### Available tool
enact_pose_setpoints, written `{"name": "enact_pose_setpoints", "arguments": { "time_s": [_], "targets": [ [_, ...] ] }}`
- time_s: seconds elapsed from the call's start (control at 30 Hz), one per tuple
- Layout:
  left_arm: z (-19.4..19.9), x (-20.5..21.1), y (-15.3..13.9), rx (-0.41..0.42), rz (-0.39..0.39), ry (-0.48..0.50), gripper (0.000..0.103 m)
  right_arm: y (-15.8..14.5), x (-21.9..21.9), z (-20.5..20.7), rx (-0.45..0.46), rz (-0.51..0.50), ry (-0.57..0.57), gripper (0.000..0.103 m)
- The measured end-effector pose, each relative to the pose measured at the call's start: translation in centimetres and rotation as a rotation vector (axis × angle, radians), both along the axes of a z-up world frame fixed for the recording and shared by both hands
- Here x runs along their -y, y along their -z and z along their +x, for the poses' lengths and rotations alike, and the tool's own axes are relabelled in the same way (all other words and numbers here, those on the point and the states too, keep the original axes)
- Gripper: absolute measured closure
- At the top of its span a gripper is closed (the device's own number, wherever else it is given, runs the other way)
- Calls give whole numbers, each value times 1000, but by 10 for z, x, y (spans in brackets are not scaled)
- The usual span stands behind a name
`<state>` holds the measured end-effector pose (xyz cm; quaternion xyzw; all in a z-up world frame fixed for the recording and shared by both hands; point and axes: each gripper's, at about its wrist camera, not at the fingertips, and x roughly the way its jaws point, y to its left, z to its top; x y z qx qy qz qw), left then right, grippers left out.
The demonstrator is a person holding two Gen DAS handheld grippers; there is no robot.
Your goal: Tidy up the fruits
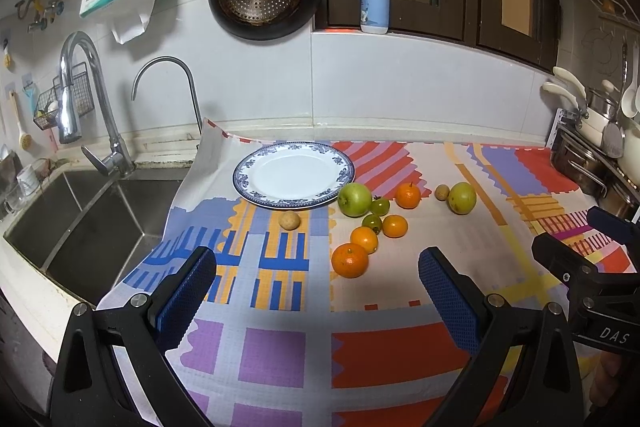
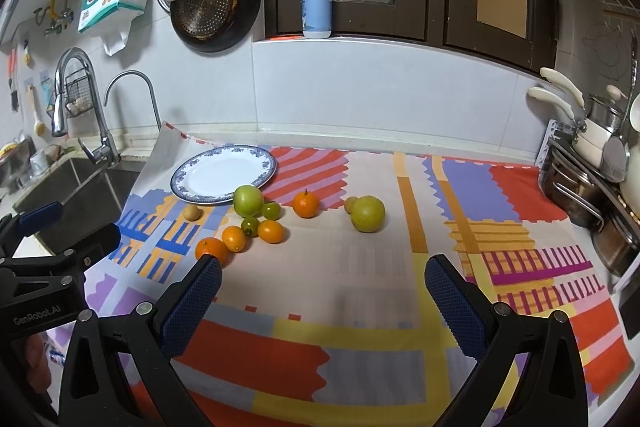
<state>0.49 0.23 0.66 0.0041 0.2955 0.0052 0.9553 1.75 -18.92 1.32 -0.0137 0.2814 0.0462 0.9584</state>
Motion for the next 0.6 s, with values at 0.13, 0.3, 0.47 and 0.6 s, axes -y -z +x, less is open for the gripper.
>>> {"name": "enact_pose_setpoints", "arguments": {
  "time_s": [0.13, 0.3, 0.47, 0.6],
  "targets": [
    [0, 0, 1, -1, -1, 0, 0, 1, 0, 0, -2, 0, -2, 1],
    [0, 0, 2, 0, -2, 0, 0, 2, -1, 1, -2, -2, -4, 1],
    [0, 0, 2, -2, -1, 0, 0, 3, -2, 1, -2, -3, -4, 1],
    [0, 0, 2, -1, -2, 0, 0, 4, -2, 1, -3, -3, -5, 1]
  ]
}}
